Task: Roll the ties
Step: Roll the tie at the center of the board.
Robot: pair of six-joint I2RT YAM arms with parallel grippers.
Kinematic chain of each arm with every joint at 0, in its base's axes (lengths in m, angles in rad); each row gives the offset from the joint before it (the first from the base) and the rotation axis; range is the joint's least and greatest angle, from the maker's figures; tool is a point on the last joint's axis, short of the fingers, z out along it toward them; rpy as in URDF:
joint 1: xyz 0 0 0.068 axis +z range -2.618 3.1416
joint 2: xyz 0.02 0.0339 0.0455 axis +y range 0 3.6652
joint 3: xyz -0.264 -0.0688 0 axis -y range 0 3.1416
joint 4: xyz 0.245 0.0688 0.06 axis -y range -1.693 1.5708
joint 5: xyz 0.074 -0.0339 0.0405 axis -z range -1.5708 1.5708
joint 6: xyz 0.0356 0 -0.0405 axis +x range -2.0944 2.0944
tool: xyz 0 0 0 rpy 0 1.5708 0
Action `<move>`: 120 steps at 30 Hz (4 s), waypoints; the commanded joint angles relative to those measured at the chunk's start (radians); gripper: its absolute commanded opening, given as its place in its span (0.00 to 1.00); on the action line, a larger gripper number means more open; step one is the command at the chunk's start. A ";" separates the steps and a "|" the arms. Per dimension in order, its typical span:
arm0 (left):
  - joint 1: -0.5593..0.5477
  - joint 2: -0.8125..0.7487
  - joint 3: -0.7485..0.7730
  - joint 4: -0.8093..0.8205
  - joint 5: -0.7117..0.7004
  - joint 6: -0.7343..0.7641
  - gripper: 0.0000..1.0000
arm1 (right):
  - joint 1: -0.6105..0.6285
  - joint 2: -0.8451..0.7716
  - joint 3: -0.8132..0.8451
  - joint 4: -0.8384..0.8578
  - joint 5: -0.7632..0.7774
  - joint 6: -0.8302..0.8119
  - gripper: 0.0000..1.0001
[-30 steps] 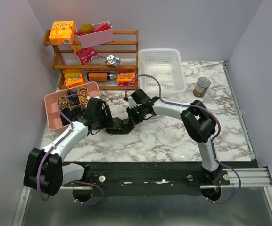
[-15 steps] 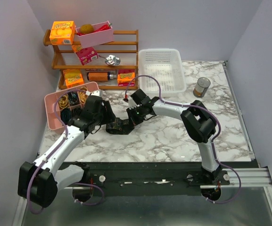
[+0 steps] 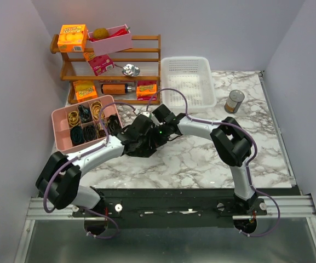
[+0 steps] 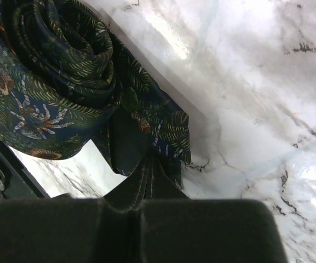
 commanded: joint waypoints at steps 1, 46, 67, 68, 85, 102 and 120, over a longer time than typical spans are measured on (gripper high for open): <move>-0.030 0.054 0.036 0.007 -0.139 -0.027 0.00 | 0.006 -0.001 -0.049 -0.062 0.067 0.011 0.01; -0.058 0.026 -0.010 0.057 -0.147 -0.021 0.06 | -0.065 -0.160 -0.138 -0.206 0.212 -0.054 0.01; 0.118 -0.334 -0.211 0.091 -0.020 -0.073 0.81 | 0.030 -0.136 0.105 -0.166 0.040 -0.077 0.01; 0.138 -0.363 -0.246 0.097 0.002 -0.075 0.82 | 0.033 -0.123 0.121 -0.164 0.034 -0.074 0.01; 0.387 -0.301 -0.503 0.502 0.442 -0.102 0.84 | 0.040 0.012 0.179 -0.155 0.058 -0.075 0.01; 0.412 -0.090 -0.546 0.815 0.580 -0.180 0.76 | 0.040 -0.001 0.116 -0.126 0.080 -0.069 0.01; 0.410 -0.096 -0.461 0.651 0.543 -0.109 0.45 | 0.038 -0.063 0.113 -0.125 0.120 -0.043 0.01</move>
